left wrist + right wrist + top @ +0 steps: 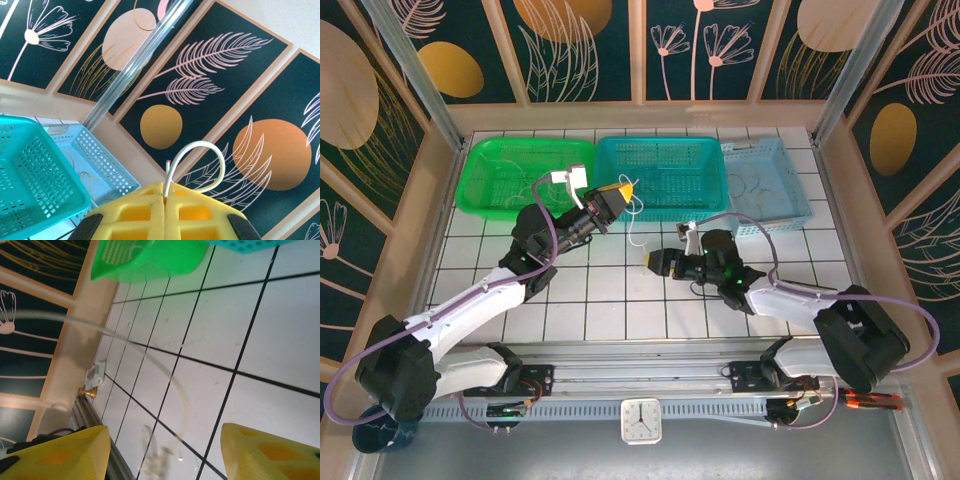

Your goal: Untangle the cables

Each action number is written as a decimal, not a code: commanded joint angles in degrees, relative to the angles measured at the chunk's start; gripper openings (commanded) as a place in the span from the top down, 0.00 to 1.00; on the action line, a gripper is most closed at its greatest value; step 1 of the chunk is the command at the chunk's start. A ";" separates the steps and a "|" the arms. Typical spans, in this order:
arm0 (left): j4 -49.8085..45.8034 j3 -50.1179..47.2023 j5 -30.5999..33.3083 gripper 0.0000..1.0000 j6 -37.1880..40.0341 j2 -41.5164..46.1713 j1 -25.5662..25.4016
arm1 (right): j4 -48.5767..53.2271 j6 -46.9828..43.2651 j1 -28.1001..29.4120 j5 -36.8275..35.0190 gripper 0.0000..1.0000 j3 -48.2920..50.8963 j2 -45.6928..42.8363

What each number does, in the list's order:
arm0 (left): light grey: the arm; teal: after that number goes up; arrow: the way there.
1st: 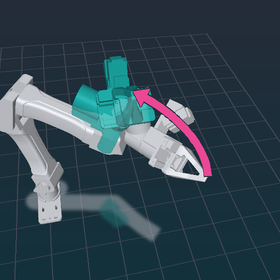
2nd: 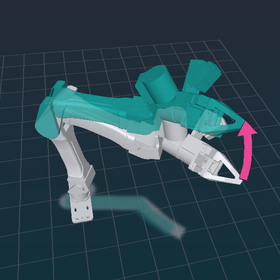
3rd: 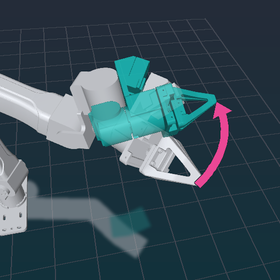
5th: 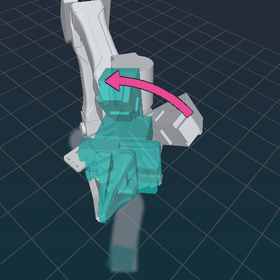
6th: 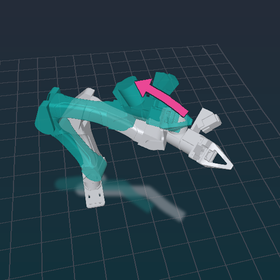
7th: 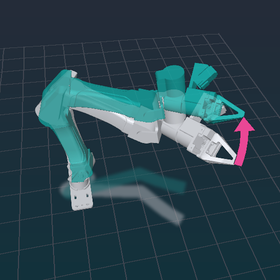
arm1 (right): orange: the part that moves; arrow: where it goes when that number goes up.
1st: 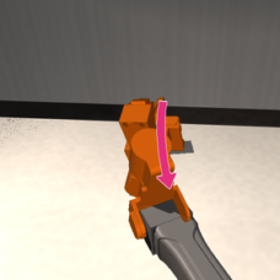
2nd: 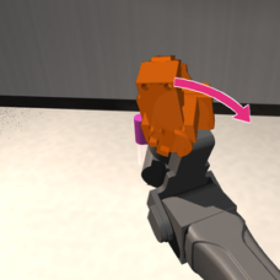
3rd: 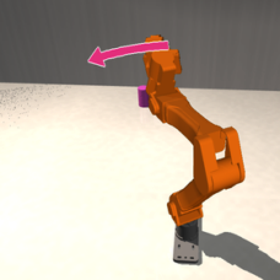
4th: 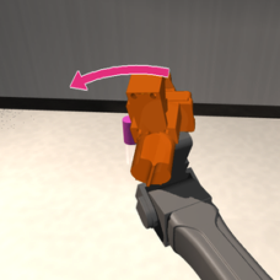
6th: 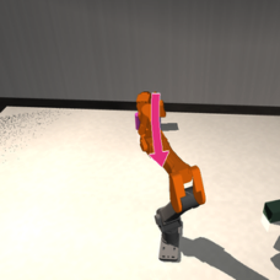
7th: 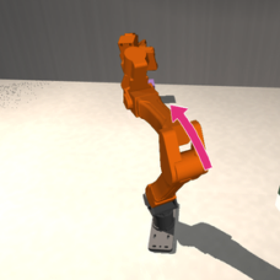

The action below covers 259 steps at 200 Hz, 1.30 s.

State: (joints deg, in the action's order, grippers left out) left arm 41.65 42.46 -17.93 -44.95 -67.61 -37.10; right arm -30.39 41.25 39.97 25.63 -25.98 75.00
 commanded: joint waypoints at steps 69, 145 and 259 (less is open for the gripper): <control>0.01 3.23 -0.35 1.00 2.13 -0.06 -0.29 | -6.68 2.23 2.07 0.30 0.54 -0.08 2.25; -0.08 3.42 -0.26 1.00 2.16 0.47 -0.30 | -5.99 1.81 2.11 0.20 0.63 -1.09 2.69; -7.47 6.28 5.87 1.00 7.24 2.46 -0.25 | -3.75 0.32 1.70 -2.02 1.00 2.01 -0.16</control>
State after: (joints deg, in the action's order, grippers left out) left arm 36.95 45.89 -15.25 -41.08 -66.98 -37.10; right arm -34.06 42.33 41.67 24.93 -25.50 76.69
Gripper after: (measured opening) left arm 0.043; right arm 0.053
